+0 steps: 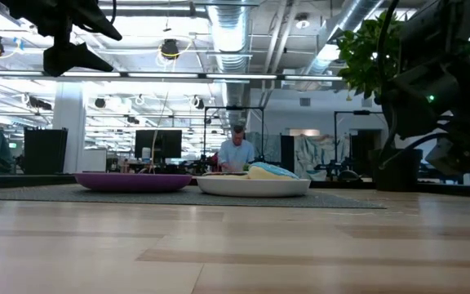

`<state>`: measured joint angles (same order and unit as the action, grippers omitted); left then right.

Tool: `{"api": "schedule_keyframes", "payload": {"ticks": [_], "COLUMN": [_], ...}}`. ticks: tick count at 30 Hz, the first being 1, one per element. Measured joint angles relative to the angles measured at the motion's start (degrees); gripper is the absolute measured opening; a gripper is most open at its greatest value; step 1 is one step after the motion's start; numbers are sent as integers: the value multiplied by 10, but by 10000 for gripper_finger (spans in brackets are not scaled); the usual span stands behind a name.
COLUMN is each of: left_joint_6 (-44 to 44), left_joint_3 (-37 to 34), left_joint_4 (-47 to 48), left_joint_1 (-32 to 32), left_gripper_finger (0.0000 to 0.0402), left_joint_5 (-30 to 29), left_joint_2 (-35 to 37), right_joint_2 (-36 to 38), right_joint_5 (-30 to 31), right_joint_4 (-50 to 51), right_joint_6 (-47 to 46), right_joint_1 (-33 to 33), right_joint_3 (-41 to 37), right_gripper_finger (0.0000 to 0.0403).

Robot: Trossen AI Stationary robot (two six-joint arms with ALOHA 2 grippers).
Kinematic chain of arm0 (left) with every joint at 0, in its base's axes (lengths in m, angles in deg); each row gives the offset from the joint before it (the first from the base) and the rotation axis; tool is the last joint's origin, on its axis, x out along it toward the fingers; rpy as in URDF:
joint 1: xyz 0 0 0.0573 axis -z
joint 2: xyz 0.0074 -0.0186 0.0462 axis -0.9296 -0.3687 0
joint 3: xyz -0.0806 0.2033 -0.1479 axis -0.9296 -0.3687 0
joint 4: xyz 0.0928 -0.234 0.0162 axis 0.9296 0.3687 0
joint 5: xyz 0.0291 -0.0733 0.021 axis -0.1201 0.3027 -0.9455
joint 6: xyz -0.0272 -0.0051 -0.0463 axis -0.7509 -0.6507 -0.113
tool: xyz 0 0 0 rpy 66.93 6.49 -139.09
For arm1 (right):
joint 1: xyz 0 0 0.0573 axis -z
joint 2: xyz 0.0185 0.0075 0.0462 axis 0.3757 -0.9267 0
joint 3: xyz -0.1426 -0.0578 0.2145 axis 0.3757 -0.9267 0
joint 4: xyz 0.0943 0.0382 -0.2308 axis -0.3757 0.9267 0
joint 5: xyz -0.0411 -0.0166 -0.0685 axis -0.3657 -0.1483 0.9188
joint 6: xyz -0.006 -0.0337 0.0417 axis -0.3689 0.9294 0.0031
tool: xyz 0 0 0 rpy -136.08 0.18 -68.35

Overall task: Pick & Place donuts
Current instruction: Put the small green donut on the purple plate

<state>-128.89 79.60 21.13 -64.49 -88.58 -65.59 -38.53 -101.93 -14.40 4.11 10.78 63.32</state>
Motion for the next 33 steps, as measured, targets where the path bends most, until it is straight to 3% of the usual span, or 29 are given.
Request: {"api": "schedule_keyframes", "payload": {"ticks": [24,33], "left_joint_6": [1,3], "left_joint_3": [0,0], "left_joint_4": [0,6], "left_joint_1": [0,0], "left_gripper_finger": [297,297], "left_joint_5": [0,0], "left_joint_2": [0,0], "right_joint_2": [0,0], "right_joint_5": [-9,-13], "right_joint_4": [-2,-6], "right_joint_6": [-16,-21], "right_joint_1": [0,2], "right_joint_3": [0,0], "right_gripper_finger": [272,222]}}
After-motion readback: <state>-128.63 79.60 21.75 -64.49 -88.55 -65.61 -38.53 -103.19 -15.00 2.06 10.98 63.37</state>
